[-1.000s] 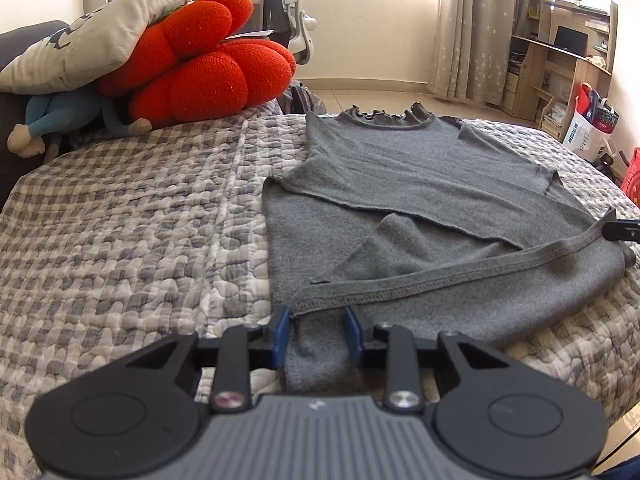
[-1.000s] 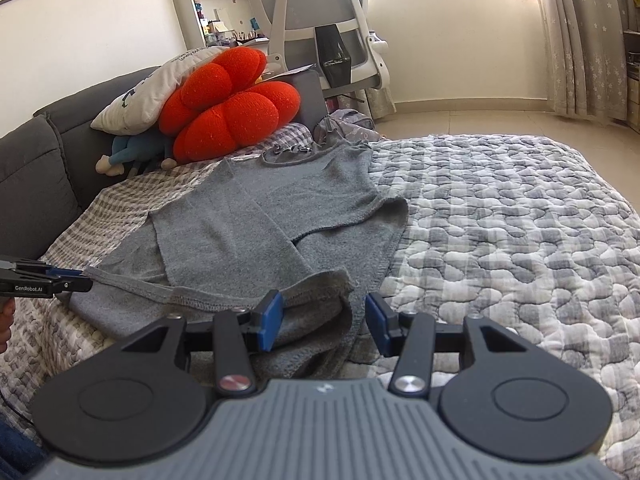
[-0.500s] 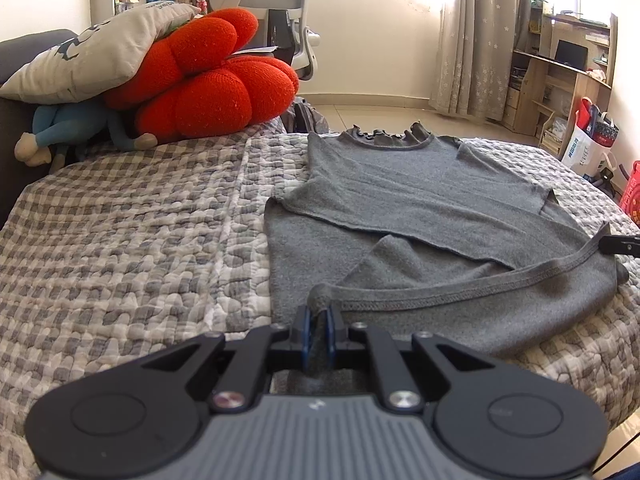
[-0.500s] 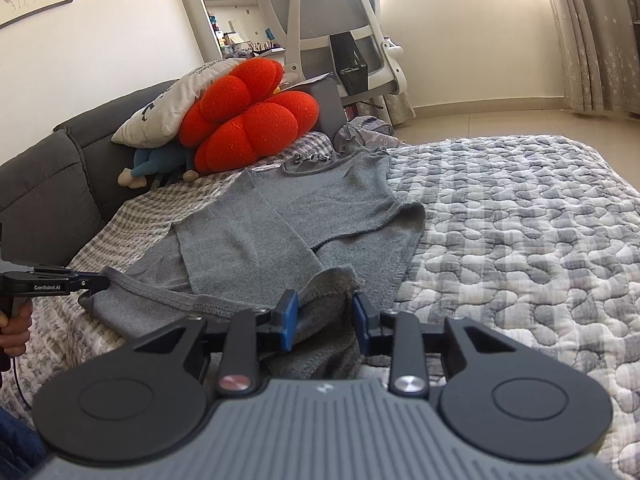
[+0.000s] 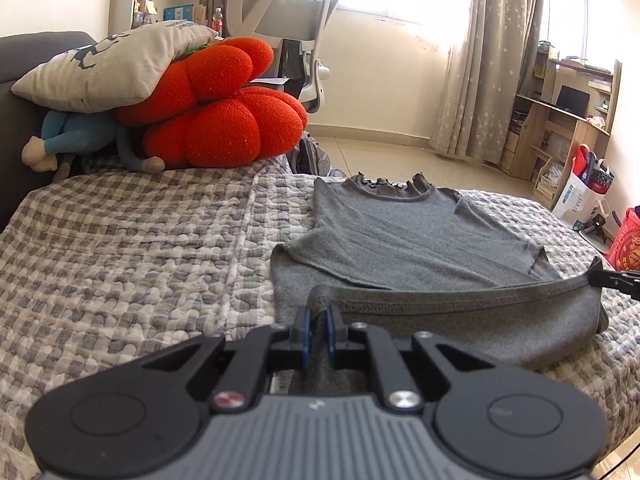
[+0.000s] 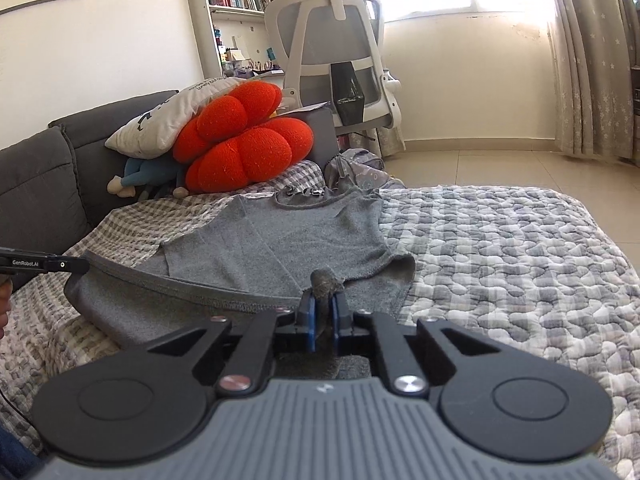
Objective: Fold clothes
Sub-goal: 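Lift the shirt edge with both grippers and fold it over toward the collar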
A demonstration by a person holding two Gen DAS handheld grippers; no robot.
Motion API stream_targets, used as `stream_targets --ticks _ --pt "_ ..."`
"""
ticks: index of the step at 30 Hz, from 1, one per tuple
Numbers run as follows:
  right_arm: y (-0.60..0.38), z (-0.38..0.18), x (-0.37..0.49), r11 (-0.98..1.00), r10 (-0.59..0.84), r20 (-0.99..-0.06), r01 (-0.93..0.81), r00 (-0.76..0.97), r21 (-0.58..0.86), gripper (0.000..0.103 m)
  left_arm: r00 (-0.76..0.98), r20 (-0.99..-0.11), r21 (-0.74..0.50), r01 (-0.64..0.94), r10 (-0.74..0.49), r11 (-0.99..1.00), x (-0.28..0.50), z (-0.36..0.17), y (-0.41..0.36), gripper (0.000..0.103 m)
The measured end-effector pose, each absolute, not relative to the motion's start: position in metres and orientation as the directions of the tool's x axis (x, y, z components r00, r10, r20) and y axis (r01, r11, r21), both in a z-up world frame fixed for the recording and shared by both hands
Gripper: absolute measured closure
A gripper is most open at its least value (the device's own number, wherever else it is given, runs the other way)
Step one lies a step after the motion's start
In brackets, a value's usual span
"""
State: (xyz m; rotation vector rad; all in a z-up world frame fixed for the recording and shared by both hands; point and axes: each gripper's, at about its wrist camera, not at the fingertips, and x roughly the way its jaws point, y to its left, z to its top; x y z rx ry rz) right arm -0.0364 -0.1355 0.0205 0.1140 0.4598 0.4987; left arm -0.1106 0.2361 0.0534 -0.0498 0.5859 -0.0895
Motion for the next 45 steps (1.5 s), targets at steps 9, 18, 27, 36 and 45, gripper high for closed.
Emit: stream_targets --ticks 9,18,27,36,45 --pt "-0.135 0.022 0.001 0.884 0.468 -0.401 -0.414 0.787 0.219 0.093 0.839 -0.539 -0.086 0.032 -0.074 0.996 -0.063 0.059 0.236 0.095" --pt "-0.138 0.033 0.027 0.88 0.473 -0.378 -0.411 0.796 0.237 0.093 0.856 -0.516 -0.096 -0.043 -0.013 0.994 -0.022 0.07 0.229 0.095" --pt "-0.132 0.04 0.057 0.901 0.434 -0.401 -0.392 0.807 0.187 0.093 0.861 -0.506 -0.089 -0.104 0.045 0.991 0.01 0.075 0.223 0.095" --pt "-0.121 0.048 0.098 0.927 0.371 -0.426 -0.357 0.825 0.116 0.094 0.851 -0.512 -0.033 -0.158 0.119 0.987 0.048 0.076 0.214 0.095" --pt "-0.117 0.051 0.13 0.938 0.333 -0.454 -0.337 0.826 0.076 0.094 0.838 -0.529 -0.016 -0.172 0.138 0.985 0.086 0.078 0.212 0.095"
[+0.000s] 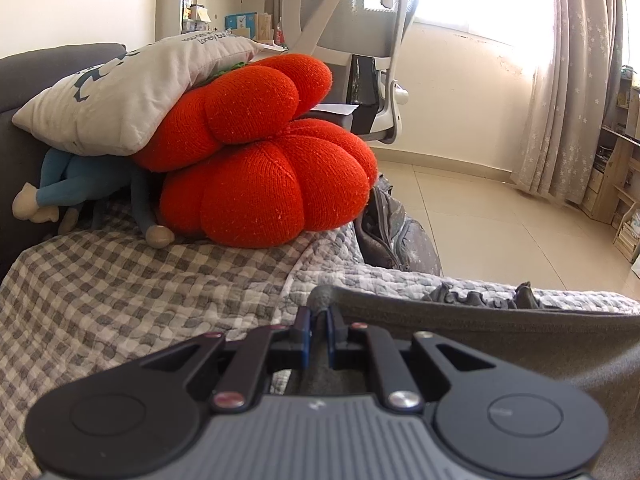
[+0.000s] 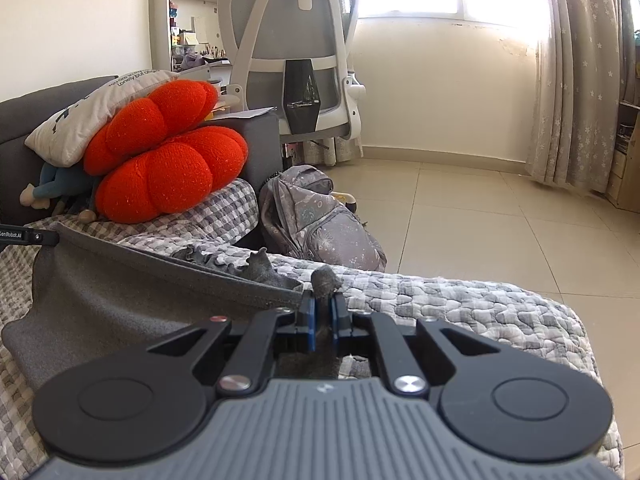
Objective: Fold clothes
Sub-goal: 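Lift the shirt edge with both grippers and fold it over toward the collar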
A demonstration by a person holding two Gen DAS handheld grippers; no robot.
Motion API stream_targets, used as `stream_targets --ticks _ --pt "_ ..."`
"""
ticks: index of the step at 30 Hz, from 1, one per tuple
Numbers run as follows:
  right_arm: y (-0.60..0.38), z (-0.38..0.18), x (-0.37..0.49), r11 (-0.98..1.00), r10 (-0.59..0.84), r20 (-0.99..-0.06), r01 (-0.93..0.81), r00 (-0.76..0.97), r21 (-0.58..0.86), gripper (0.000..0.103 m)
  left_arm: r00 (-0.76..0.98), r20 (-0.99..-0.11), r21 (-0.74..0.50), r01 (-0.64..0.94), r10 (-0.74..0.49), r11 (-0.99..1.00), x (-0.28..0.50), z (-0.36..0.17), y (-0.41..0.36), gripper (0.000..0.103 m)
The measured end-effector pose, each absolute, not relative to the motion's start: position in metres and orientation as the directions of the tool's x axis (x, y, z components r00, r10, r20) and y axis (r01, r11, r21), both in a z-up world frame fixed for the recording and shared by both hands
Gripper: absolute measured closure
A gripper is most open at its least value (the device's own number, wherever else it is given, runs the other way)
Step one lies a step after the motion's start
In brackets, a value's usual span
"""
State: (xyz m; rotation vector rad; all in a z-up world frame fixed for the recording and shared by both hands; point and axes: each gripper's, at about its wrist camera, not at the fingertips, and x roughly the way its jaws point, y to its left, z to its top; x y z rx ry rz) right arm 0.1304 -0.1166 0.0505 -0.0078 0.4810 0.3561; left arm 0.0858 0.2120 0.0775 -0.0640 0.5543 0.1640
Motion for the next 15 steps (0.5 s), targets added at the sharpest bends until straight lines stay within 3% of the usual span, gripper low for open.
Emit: stream_targets --ticks 15 --pt "-0.104 0.048 0.181 0.945 0.296 -0.499 -0.327 0.815 0.026 0.094 0.808 -0.561 0.024 -0.204 0.182 0.979 0.131 0.07 0.209 0.095"
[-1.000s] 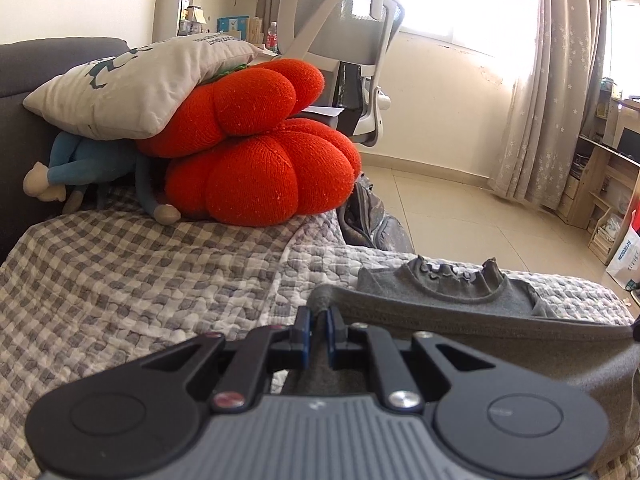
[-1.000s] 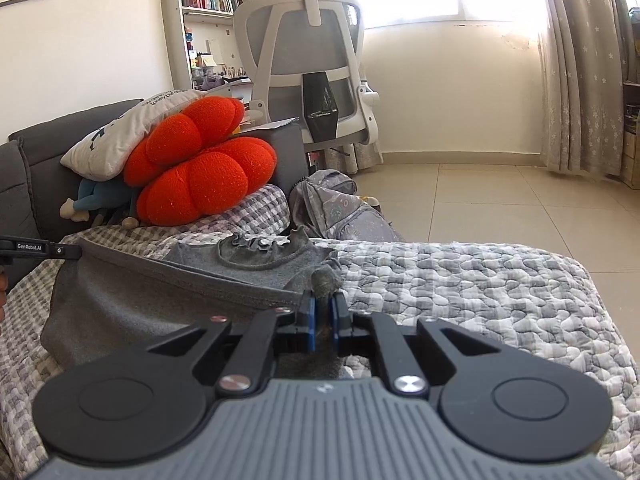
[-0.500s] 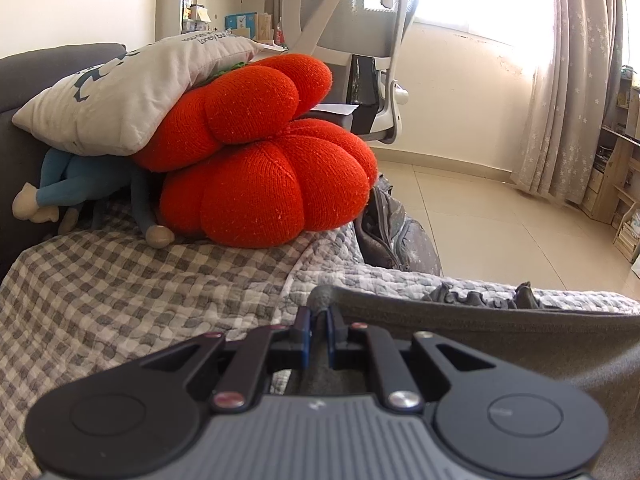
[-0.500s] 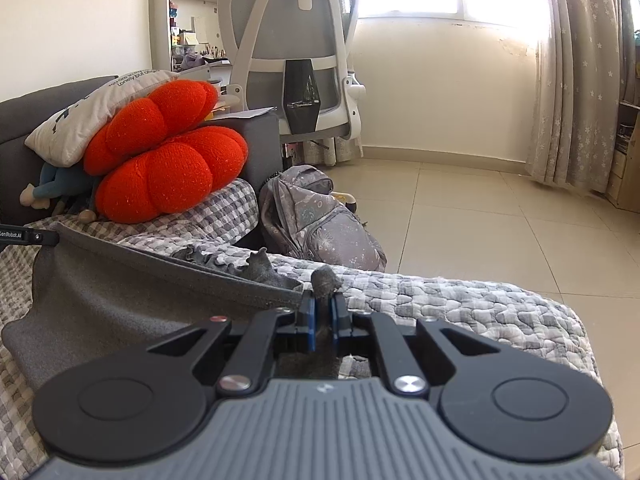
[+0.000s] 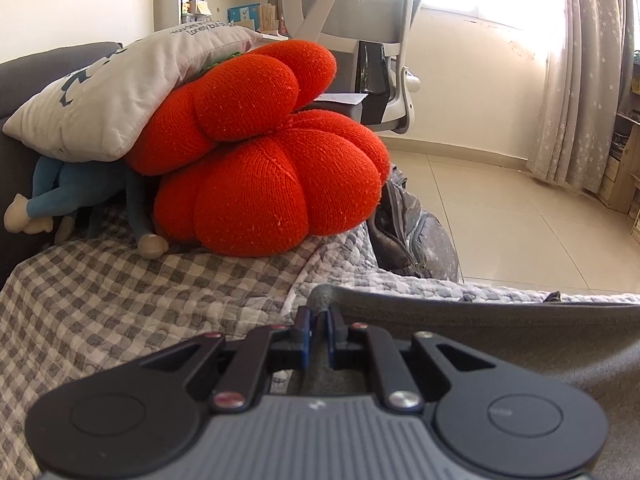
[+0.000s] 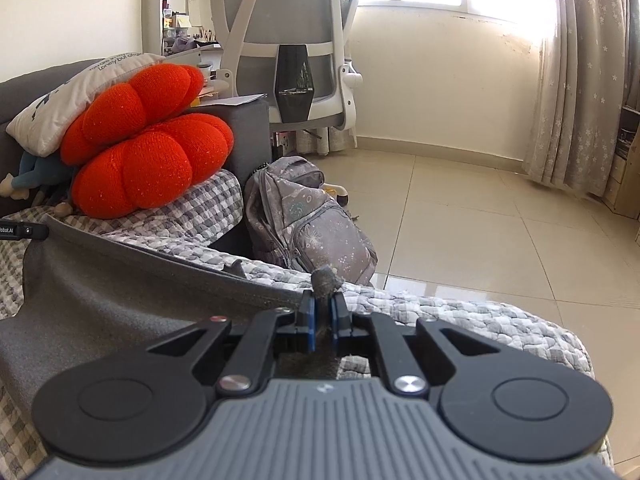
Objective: Fold clothes
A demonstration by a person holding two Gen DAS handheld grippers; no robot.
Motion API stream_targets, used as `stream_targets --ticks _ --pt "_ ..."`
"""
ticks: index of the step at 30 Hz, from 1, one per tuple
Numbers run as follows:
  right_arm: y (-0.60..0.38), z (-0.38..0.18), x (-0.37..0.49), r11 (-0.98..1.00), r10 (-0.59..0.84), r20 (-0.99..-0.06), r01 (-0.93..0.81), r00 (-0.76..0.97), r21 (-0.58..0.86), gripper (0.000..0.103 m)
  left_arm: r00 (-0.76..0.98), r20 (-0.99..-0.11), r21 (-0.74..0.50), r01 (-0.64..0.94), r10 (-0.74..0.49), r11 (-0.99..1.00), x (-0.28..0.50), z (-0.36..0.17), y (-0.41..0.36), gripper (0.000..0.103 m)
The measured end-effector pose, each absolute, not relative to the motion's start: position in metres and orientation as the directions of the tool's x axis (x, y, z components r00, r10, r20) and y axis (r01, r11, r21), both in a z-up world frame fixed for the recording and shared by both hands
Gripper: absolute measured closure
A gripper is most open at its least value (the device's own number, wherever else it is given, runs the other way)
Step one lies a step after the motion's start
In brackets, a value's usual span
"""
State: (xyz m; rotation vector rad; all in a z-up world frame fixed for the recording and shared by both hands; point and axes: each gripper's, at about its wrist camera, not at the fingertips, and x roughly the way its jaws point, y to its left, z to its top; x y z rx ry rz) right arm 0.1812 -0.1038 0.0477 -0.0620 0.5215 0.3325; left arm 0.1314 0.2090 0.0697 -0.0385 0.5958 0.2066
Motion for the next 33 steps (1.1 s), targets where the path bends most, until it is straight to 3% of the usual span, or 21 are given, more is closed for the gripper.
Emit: stream_targets --ticks 20,23,25,27,30,33 --pt "-0.096 0.026 0.224 0.954 0.255 -0.524 -0.301 0.812 -0.002 0.094 0.767 -0.604 0.02 -0.255 0.215 0.967 0.185 0.046 0.211 0.094" --pt "-0.092 0.015 0.23 0.965 0.206 -0.542 -0.26 0.815 -0.025 0.093 0.759 -0.608 0.016 -0.282 0.233 0.959 0.189 0.043 0.213 0.088" --pt "-0.091 0.009 0.23 0.971 0.177 -0.553 -0.237 0.814 -0.038 0.072 0.748 -0.61 0.027 -0.312 0.263 0.95 0.189 0.042 0.215 0.085" --pt "-0.096 0.008 0.223 0.971 0.172 -0.537 -0.233 0.826 -0.047 0.062 0.762 -0.596 0.011 -0.307 0.253 0.952 0.184 0.045 0.22 0.076" --pt "-0.115 0.01 0.22 0.971 0.224 -0.539 -0.234 0.812 0.051 0.057 0.79 -0.566 -0.003 -0.289 0.237 0.957 0.169 0.052 0.224 0.062" --pt "-0.127 0.011 0.22 0.96 0.277 -0.548 -0.247 0.79 0.13 0.051 0.786 -0.583 -0.003 -0.257 0.207 0.966 0.164 0.052 0.223 0.062"
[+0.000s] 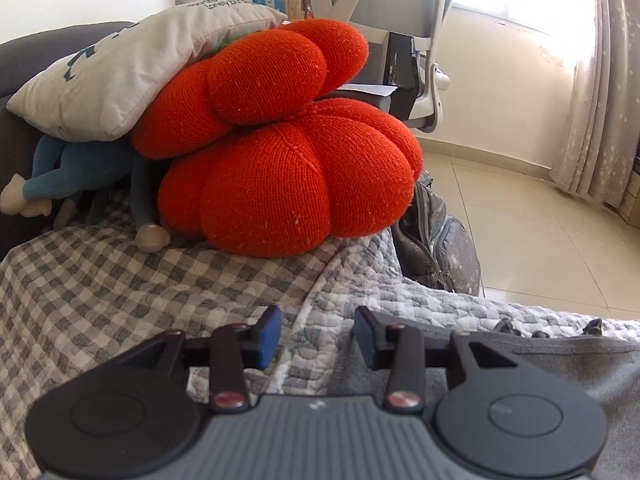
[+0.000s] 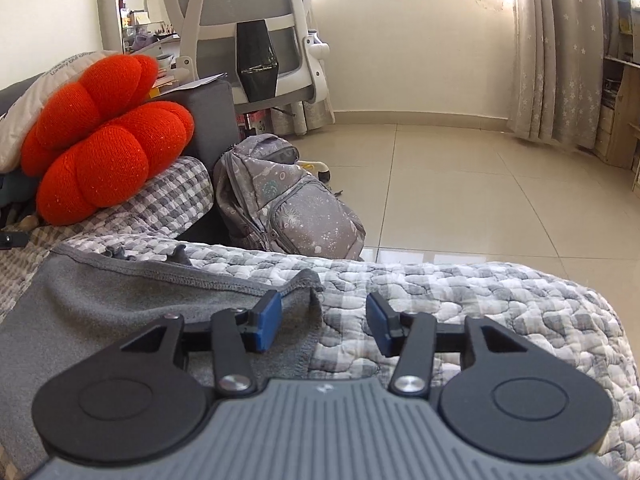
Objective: Fold clothes
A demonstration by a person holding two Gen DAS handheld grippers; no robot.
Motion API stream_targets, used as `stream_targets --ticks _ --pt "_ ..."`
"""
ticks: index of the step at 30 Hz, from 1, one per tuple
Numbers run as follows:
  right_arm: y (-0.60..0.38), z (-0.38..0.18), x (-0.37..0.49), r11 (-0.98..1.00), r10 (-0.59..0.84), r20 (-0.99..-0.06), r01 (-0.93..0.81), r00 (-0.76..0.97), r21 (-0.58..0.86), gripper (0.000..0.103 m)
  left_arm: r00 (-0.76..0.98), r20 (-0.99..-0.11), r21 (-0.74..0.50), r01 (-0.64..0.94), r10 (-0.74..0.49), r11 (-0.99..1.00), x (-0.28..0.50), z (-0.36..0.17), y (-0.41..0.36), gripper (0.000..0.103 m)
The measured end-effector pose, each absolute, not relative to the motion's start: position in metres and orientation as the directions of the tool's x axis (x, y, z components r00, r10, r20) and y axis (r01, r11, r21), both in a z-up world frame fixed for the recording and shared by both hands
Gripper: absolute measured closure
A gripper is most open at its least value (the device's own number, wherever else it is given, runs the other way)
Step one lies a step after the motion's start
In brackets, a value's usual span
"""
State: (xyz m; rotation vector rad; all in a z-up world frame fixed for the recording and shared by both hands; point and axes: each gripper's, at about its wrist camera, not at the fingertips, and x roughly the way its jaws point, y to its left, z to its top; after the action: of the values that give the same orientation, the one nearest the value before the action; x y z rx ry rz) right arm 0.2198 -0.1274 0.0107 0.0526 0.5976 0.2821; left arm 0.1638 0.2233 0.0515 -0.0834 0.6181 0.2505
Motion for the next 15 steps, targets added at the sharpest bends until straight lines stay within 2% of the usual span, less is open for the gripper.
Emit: stream_targets --ticks 8,11,15 --pt "-0.13 0.007 0.225 0.959 0.281 -0.568 -0.251 0.773 0.133 0.05 0.765 -0.623 0.027 -0.19 0.165 0.981 0.164 0.042 0.217 0.061" --pt "-0.122 0.01 0.23 0.954 0.283 -0.566 -0.289 0.774 0.082 0.05 0.754 -0.634 0.05 -0.184 0.174 0.982 0.162 0.039 0.212 0.06" --pt "-0.098 0.02 0.236 0.926 0.314 -0.551 -0.378 0.773 -0.003 0.05 0.76 -0.639 0.02 -0.139 0.12 0.99 0.149 0.037 0.205 0.055"
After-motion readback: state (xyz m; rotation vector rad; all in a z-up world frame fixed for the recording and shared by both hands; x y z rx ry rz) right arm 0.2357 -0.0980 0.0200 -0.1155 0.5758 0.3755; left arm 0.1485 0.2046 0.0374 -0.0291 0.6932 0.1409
